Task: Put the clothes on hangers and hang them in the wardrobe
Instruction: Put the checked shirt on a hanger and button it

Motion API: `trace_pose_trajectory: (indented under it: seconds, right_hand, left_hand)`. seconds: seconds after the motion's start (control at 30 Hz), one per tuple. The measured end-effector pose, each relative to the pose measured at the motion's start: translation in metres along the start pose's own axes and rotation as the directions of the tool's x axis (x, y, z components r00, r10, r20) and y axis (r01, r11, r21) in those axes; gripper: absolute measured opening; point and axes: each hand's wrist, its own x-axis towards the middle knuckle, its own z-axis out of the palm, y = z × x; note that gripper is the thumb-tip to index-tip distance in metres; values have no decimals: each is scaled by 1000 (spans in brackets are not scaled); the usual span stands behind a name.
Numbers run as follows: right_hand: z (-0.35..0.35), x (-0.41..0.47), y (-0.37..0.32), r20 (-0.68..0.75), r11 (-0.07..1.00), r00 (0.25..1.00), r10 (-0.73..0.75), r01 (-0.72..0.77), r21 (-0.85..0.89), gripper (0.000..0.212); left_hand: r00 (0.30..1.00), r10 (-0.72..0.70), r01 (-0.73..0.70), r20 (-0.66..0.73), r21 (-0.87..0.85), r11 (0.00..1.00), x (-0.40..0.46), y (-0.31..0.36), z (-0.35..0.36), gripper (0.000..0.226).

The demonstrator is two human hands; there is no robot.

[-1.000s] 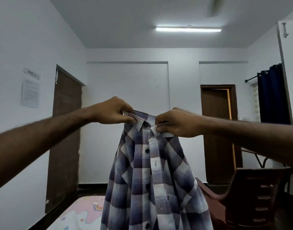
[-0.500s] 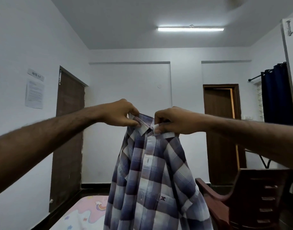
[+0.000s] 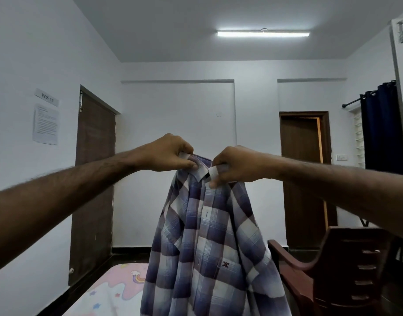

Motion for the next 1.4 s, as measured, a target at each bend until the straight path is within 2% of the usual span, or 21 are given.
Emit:
trace_pose_trajectory:
  seconds: [0.13,0.3,0.4,0.5,0.57,0.67,0.7,0.73,0.83,0.93,1.0,1.07,1.13,1.23,1.27,1.33,1.4]
  right_hand:
    - [-4,2,0,39,994,997,-61,64,-92,29]
    - [5,3,4,-161,997,985,-64,68,24,28]
    - [8,1,5,-201,990,974,-99,118,82,14]
    - [2,3,8,-163,996,982,-92,89,-22,20]
    - [-2,8,12,-100,999,994,-33,33,-8,21]
    - [-2,15,20,59,949,998,36,-52,311,19]
    - [-1,17,24,109,920,993,49,-87,383,16]
    - [0,19,29,121,919,991,52,-95,383,11]
    - [3,23,43,-1,957,997,75,-71,283,4]
    - [4,23,59,-147,960,982,116,-73,271,10]
    - [0,22,68,-190,964,972,136,-85,252,9]
    - [-10,19,78,-234,979,961,146,-106,175,4]
    - [-23,15,90,-285,988,947,150,-132,84,3]
    - [-47,3,102,-307,986,938,158,-167,-2,9]
    - [-56,1,103,-311,986,939,148,-166,-33,9]
    - [-76,0,101,-313,985,943,117,-151,-85,11]
    - [-99,4,93,-323,984,943,80,-126,-125,12]
  left_hand:
    - [1000,-2,2,-5,-9,1000,-5,-4,2,42]
    - [999,9,-12,-43,-61,998,-9,-5,1,34]
    - [996,15,-18,-91,-32,999,-10,-4,3,33]
    - [989,0,-6,-145,-35,999,-11,-1,4,35]
    - [985,1,-17,-170,-95,995,-11,5,5,41]
    - [980,-7,-38,-200,-218,975,-9,20,12,40]
    - [977,-10,-45,-212,-256,966,-9,26,15,46]
    - [974,-19,-50,-225,-295,954,-9,30,20,55]
    - [958,-166,32,-233,-490,871,-13,39,41,87]
    - [933,-358,260,-38,-618,742,-31,36,78,97]
    - [926,-357,361,122,-558,747,-49,27,107,80]
    - [928,-338,372,158,-466,803,-57,19,131,45]
    - [916,-390,389,94,-447,805,-53,13,135,20]
    - [906,-417,356,-69,-405,842,-36,4,104,15]
    - [908,-398,344,-132,-307,888,-30,-1,87,18]
    - [926,-306,321,-223,31,947,-20,-14,51,15]
    - [935,-225,305,-273,297,905,-15,-24,16,9]
